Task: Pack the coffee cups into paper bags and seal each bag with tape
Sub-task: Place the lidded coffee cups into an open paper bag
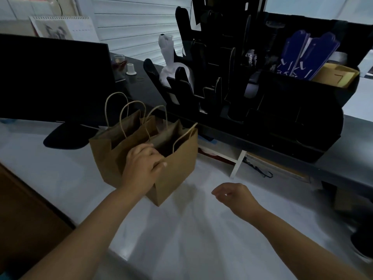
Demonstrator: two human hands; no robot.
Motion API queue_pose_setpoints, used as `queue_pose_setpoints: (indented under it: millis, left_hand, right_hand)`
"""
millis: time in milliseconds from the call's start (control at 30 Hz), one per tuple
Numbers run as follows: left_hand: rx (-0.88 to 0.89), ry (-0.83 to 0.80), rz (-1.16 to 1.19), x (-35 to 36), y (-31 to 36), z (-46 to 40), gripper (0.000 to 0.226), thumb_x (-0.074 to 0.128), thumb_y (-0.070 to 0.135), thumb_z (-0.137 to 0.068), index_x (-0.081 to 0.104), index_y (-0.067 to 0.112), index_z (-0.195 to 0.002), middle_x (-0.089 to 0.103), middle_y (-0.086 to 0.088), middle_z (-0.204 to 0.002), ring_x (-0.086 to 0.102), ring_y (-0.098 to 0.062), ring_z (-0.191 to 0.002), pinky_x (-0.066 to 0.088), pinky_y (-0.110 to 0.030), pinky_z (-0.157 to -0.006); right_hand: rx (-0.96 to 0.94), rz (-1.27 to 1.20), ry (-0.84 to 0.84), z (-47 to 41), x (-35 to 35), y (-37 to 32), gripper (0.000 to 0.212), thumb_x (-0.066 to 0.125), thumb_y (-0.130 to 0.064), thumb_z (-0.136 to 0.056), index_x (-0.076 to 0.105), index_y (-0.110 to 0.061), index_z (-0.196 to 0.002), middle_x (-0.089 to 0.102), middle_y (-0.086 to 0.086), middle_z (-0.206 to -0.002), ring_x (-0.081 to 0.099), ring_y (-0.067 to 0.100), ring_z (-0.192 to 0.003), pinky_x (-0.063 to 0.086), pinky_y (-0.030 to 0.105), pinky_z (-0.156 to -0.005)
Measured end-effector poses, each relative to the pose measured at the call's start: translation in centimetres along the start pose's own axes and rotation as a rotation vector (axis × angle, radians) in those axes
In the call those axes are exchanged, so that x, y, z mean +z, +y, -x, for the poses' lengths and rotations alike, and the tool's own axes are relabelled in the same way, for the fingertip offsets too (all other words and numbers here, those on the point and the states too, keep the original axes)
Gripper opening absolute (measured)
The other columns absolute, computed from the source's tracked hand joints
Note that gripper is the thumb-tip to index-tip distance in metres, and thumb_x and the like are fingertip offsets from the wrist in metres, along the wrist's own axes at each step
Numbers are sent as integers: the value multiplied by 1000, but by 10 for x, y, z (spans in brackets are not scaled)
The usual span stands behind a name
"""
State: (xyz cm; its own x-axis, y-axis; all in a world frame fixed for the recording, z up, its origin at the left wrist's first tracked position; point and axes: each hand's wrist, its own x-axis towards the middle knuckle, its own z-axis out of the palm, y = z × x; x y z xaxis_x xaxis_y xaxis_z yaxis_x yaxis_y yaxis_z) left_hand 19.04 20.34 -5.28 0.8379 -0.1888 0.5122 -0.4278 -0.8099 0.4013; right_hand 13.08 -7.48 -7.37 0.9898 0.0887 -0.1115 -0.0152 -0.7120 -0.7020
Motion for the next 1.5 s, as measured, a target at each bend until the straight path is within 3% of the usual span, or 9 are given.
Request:
queue_pose_setpoints:
  millis: [200,400,500,733,933,1133,1267,1400,1500]
  left_hand:
    - [26,-48,88,0,4,11,6,70,24,-82,73,20,-85,63,8,-98,42,-14,-120,22,-30,-99]
    - [209,-139,188,3,18,11,29,52,46,-82,75,27,-83,63,14,-98,34,0,-121,11,-16,-102]
    - [278,-180,240,9,31,11,30,50,47,-82,74,29,-82,63,16,-100,34,0,-122,12,-16,-103]
    - [409,-236,330,29,69,12,22,56,45,-81,74,33,-79,66,17,-101,39,-4,-123,14,-18,-106]
    - [527,-302,399,43,99,8,19,58,41,-83,74,31,-84,66,13,-105,37,-7,-127,18,-27,-107]
    - [611,-352,428,57,120,3,20,58,41,-83,74,30,-88,67,12,-105,40,-8,-126,16,-29,-111]
    - [579,-363,457,59,126,0,22,56,45,-85,74,32,-86,67,16,-96,45,-1,-119,18,-26,-111]
    - [447,-258,500,54,133,-2,35,40,40,-94,72,27,-89,66,16,-83,52,2,-89,37,-23,-84]
    - [302,-209,432,47,145,-10,23,48,31,-91,69,26,-98,59,20,-88,48,4,-84,35,-17,-73]
  right_hand:
    - [27,-89,111,-5,-14,-6,29,61,-9,-90,68,-34,-79,70,-7,-93,65,5,-87,55,23,-78]
    - [64,-210,620,-4,-36,-18,17,56,-11,-94,69,-22,-91,63,-13,-88,57,0,-83,40,12,-67]
    - [65,-250,711,-3,-53,-23,16,55,-10,-94,68,-19,-95,63,-11,-89,56,-4,-81,39,8,-66]
    - [135,-285,695,17,-74,-12,11,61,-20,-90,64,-23,-101,64,-8,-94,61,11,-90,54,34,-82]
    - [440,-280,419,34,-93,4,62,73,-36,-79,46,-18,-131,59,4,-115,61,24,-100,53,44,-91]
    - [468,-127,348,54,-111,18,24,67,-13,-84,63,-15,-108,66,5,-91,64,23,-85,55,47,-84]
    - [485,-79,424,68,-120,26,10,59,-20,-90,68,-21,-85,68,8,-79,66,26,-79,56,48,-81]
    - [526,-85,448,79,-125,30,13,59,-23,-92,70,-15,-93,68,8,-82,66,25,-79,57,45,-79]
    - [538,-57,449,87,-125,32,12,59,-20,-92,67,-13,-88,67,11,-81,66,27,-79,57,45,-79]
